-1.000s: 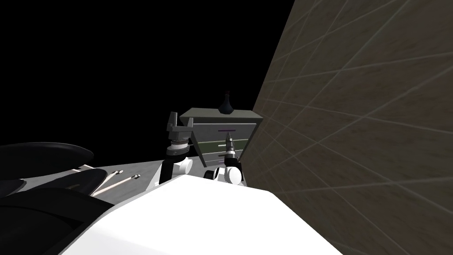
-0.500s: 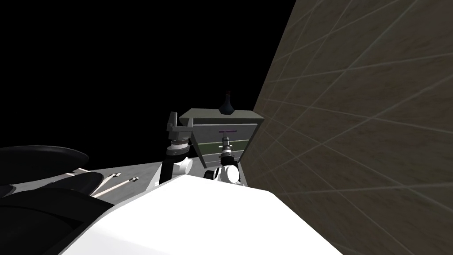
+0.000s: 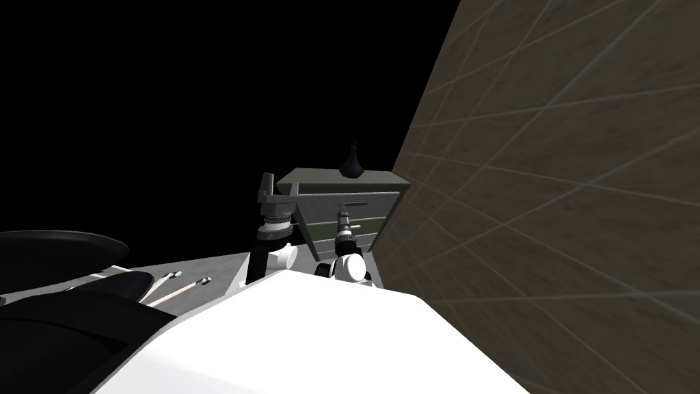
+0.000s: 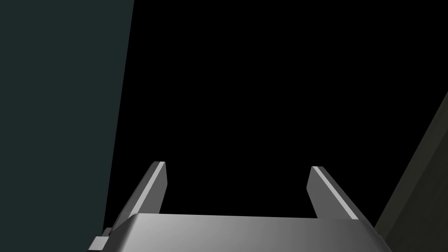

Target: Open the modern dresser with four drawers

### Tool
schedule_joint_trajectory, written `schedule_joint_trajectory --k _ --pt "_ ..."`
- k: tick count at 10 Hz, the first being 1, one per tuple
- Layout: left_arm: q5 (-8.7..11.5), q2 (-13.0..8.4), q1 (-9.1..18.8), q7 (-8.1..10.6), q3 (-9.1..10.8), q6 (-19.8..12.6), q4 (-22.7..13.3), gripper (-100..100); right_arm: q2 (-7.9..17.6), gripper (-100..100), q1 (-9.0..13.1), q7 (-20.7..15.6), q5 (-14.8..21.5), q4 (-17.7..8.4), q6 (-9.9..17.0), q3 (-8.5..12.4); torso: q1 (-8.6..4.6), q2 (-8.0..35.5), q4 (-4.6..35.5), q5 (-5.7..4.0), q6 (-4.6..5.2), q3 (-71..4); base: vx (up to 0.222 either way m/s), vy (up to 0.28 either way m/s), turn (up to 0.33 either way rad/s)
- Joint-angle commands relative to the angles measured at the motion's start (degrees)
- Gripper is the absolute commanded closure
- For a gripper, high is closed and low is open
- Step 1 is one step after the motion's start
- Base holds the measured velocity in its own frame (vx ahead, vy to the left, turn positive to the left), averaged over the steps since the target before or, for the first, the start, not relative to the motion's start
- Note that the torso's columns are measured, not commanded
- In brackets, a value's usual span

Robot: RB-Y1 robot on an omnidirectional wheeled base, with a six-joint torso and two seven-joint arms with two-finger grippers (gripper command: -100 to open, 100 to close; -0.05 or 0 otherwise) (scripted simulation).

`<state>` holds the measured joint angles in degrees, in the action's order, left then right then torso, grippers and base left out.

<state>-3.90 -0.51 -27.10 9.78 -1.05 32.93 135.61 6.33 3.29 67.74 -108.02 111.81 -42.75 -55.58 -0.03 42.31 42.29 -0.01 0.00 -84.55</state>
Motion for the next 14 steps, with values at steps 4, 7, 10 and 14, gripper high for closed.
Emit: schedule_joint_trajectory --k 4,7,10,14 --pt "0.00 0.00 0.00 0.00 0.00 0.00 0.00 0 0.14 100 0.51 -1.14 -1.30 1.05 -0.90 -0.14 0.00 0.06 0.01 0.00 0.00 0.04 0.010 -0.007 0.018" --pt "0.00 0.00 0.02 0.00 0.00 -0.01 -0.01 0 0.48 100 0.66 -1.79 -1.83 1.92 -1.35 -0.44 0.09 0.23 0.06 0.03 -0.01 0.15 -0.188 -0.040 -0.007" --pt "0.00 0.00 0.01 0.00 0.00 -0.01 -0.01 0 0.56 -100 0.91 -2.30 -2.95 2.50 -2.08 -0.51 0.08 -0.40 -0.10 0.02 0.00 -0.23 -0.070 -0.024 0.014" --pt "0.00 0.00 -0.02 0.00 0.00 0.01 0.01 0 0.52 -100 1.51 -3.31 -5.10 3.24 -3.36 -0.40 -0.01 -0.10 -0.03 0.00 0.00 -0.07 0.155 0.027 0.030"
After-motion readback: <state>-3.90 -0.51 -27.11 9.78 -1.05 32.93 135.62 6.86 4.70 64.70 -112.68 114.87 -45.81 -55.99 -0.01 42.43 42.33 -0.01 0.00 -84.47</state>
